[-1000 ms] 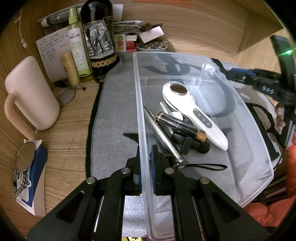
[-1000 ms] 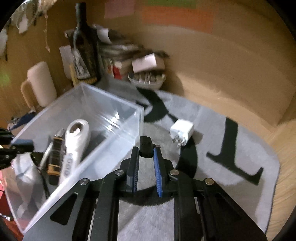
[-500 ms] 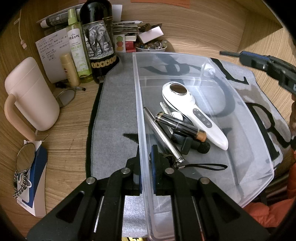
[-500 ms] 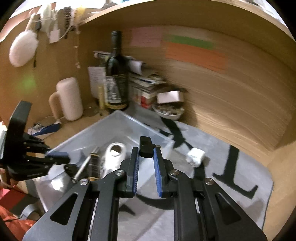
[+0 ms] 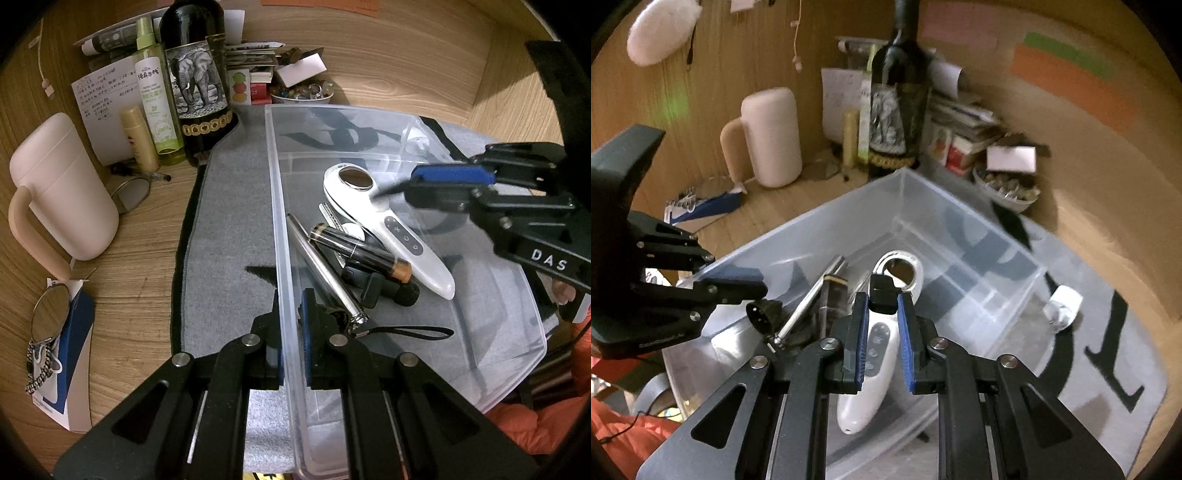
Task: Organize rigid objects
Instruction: 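Carry the black adapter into the box and release it with the right gripper, then grasp the white plug adapter with the right gripper, then carry the white plug into the box and open the right gripper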
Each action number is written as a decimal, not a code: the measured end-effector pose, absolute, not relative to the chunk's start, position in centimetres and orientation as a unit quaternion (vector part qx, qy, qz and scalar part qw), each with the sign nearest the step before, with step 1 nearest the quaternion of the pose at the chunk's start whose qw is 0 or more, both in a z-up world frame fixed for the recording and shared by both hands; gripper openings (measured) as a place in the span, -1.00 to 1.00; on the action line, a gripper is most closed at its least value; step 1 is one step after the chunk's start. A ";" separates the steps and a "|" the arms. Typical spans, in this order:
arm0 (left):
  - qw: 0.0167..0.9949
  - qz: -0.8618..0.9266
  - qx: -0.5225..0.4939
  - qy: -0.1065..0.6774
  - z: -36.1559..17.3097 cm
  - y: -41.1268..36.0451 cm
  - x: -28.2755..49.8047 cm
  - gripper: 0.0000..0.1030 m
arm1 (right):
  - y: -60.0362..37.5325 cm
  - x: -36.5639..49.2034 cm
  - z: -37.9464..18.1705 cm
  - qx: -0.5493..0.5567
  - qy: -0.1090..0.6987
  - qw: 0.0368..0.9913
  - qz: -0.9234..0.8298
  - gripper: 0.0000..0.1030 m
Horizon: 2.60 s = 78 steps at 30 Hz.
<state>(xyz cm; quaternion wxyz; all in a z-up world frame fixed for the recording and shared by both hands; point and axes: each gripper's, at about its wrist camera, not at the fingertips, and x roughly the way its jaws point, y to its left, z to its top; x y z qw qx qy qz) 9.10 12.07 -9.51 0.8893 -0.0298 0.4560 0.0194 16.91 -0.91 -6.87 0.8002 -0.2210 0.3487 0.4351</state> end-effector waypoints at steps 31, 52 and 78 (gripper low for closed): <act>0.889 0.014 -0.039 0.456 -9.4 11.9 9.4 -0.87 | -9.3 25.5 -3.5 -0.150 0.330 0.885 0.291 0.07; 0.889 0.015 -0.052 0.454 -9.6 12.1 9.4 -0.87 | -7.8 34.4 -11.7 -0.141 0.434 0.852 0.256 -0.15; 0.892 0.015 -0.035 0.451 -9.7 12.1 9.1 -0.87 | -8.2 18.9 -0.4 -0.143 0.272 0.884 0.352 -0.15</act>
